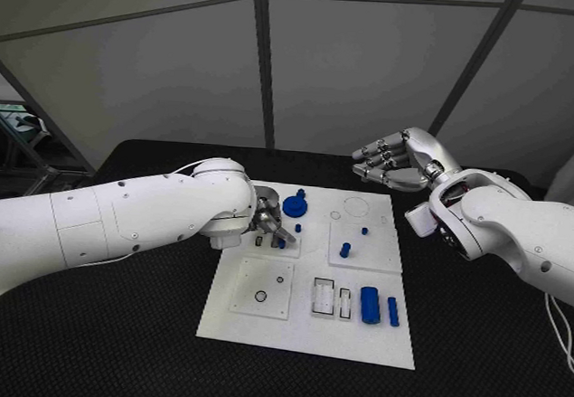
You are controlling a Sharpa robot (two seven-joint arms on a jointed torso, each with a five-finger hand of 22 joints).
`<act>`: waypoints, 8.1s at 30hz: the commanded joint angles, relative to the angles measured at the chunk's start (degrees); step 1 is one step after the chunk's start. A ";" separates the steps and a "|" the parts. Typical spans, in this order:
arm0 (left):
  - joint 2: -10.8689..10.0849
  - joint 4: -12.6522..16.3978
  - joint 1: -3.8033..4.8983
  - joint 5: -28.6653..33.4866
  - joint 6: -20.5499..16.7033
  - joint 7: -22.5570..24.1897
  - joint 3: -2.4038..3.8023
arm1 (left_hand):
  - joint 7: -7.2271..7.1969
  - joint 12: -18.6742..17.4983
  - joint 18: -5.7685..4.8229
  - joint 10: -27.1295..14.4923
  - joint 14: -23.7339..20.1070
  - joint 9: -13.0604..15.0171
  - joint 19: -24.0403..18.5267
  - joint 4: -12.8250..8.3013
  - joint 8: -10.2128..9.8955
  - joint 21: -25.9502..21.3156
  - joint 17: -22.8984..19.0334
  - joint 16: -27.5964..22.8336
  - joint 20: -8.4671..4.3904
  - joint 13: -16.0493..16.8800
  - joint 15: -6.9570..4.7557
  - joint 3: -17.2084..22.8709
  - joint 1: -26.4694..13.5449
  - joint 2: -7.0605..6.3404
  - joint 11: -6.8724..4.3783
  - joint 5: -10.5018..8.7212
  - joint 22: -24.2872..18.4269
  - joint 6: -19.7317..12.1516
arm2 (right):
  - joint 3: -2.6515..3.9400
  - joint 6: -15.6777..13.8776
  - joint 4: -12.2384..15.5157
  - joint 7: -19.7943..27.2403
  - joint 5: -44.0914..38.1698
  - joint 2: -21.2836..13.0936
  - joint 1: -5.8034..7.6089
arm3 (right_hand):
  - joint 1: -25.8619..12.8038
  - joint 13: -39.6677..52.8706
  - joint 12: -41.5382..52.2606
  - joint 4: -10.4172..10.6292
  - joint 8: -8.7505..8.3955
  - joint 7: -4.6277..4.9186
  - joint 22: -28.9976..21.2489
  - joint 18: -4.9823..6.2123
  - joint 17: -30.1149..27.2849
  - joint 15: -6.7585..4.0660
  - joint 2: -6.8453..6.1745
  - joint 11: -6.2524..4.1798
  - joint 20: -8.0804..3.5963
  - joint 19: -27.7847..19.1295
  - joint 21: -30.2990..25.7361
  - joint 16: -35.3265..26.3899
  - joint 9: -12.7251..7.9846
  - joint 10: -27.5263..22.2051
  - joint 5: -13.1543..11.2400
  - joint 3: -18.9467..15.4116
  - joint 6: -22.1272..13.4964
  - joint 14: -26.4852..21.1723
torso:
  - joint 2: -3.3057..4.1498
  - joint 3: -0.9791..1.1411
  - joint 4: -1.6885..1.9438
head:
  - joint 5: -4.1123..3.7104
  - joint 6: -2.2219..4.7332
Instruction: Assemble the parts on the task board
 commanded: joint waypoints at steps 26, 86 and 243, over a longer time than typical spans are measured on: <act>-4.48 4.05 0.00 4.65 -8.83 1.30 0.28 | -0.03 -2.37 0.01 -0.20 5.21 6.49 -0.09 -4.14 1.85 -0.23 12.38 0.16 -0.39 -1.45 -0.42 48.19 -4.49 -14.79 -0.49 0.02 3.59 -2.86 | 0.02 1.66 -1.56 -0.64 0.77 0.48 0.12 | -0.97 -0.99 -0.87 -0.59 -0.39 0.63 -0.71 0.52 -0.39 0.37 -0.14 0.72 0.23 0.41 -1.39 -1.67 -0.11 -0.53 2.12 0.21 -0.68 0.23 | -0.05 0.06 0.10 | 0.25 -0.23; -3.46 3.98 -1.32 -4.31 -3.72 -2.08 -0.10 | -0.05 -2.72 -0.16 -0.32 5.21 8.44 0.41 -6.78 3.12 0.16 12.38 0.14 -0.43 -2.14 -0.44 52.08 -7.15 -15.59 -0.53 0.06 4.50 -3.61 | 0.01 2.58 -2.52 -0.58 1.19 1.19 0.11 | -1.42 -1.20 -0.94 -0.40 -0.35 0.68 -0.92 0.53 -0.43 0.44 -0.01 0.79 0.32 0.45 -1.76 -1.97 -0.09 -0.58 2.10 0.18 -0.79 0.30 | 0.04 0.00 -0.06 | 0.84 -0.82; 4.65 -18.85 1.17 -2.95 8.73 1.46 3.92 | 1.72 -7.93 0.66 -5.38 5.00 1.71 -1.32 4.28 -4.54 -3.14 11.91 -0.31 1.07 -11.11 1.07 14.54 -12.24 -11.41 1.24 0.01 1.79 -1.77 | -0.04 3.88 -4.58 -0.48 1.69 2.61 0.07 | -2.86 -1.75 -0.99 0.38 -0.23 0.66 -1.61 0.61 -0.47 0.53 0.49 0.83 0.52 0.86 -2.88 -2.78 -0.03 -0.62 2.63 0.08 -0.90 0.60 | 0.00 -0.01 -0.02 | 0.68 -0.90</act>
